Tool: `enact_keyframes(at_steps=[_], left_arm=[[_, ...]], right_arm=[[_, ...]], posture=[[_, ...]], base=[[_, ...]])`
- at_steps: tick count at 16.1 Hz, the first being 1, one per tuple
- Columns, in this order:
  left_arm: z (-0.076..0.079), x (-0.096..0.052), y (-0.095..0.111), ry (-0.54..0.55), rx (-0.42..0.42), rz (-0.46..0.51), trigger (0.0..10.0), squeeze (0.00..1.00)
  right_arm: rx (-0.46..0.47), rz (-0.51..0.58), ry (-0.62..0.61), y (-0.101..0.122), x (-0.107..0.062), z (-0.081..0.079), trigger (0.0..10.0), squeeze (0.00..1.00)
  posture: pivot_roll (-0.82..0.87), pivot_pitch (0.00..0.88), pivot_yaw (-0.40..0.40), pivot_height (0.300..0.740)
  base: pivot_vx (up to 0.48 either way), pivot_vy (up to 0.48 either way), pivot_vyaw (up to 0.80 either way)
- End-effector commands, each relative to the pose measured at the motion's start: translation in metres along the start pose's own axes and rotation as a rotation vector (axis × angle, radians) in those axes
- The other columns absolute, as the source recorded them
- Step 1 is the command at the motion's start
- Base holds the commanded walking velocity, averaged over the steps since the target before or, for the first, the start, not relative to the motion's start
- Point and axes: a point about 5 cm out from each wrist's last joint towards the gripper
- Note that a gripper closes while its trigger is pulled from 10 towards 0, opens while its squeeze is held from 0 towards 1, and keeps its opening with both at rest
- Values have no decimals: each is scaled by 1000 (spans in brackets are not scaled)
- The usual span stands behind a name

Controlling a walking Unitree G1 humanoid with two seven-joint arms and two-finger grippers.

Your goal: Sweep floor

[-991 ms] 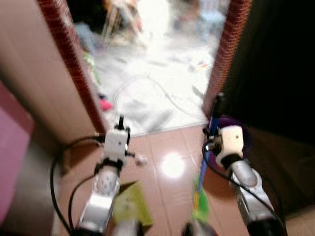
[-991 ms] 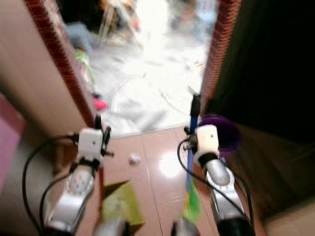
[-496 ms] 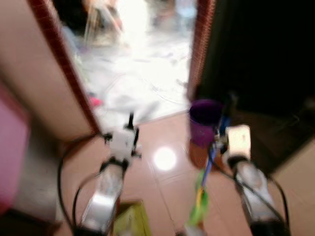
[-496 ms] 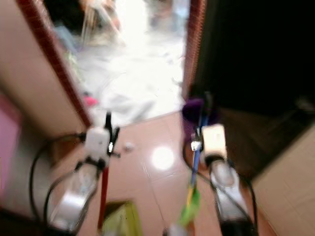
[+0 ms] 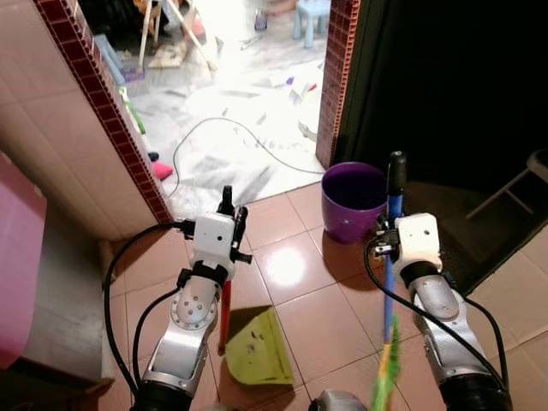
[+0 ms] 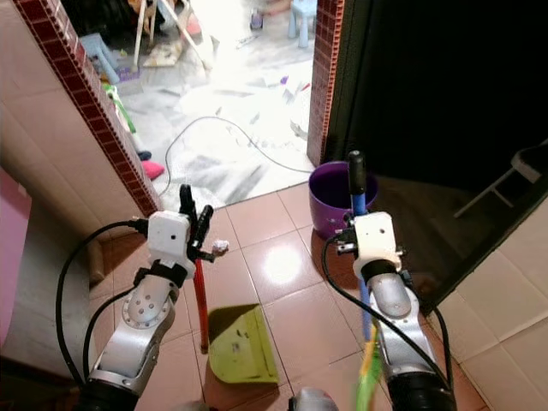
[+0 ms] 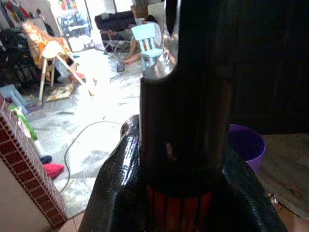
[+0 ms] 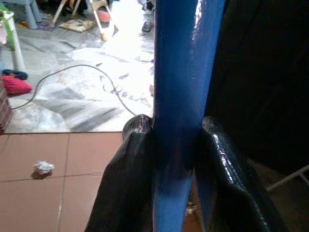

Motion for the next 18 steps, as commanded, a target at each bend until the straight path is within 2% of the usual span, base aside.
enact_keyframes(at_steps=[1, 4, 7, 8, 12, 18], left_arm=[[-2, 2, 5, -9, 9, 8, 10000, 0], [-2, 1, 7, -13, -18, 27, 10000, 0], [-2, 1, 7, -19, -29, 25, 10000, 0], [-1, 2, 7, -22, -30, 24, 10000, 0], [3, 2, 7, -54, -44, 24, 10000, 0], [3, 2, 7, -57, -42, 23, 10000, 0]], right_arm=[[7, 49, 34, 9, 0, -5, 10000, 0], [-19, 87, 83, 13, -2, -14, 10000, 0], [-12, 80, 73, 13, 1, -11, 10000, 0], [-8, 80, 73, 13, 1, -10, 10000, 0], [-7, 85, 78, 13, -1, -9, 10000, 0], [-10, 98, 92, 15, 0, -11, 10000, 0]], posture=[[-150, 0, 66, 740], [-147, 0, 66, 740], [-146, 0, 64, 740], [-147, 0, 64, 740], [-154, 0, 67, 740], [-151, 0, 63, 740]], base=[[0, 0, 0], [0, 0, 0], [0, 0, 0], [0, 0, -800], [323, 0, -613], [351, 0, 0]])
Point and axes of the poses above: a point about 5 cm out from each wrist's last joint towards the gripper, its own x axis pointing out of the wrist towards the gripper, its own y axis along the axis of the wrist's last joint, z = x × y, and after that the axes turned 8 degrees about -x, right-handed
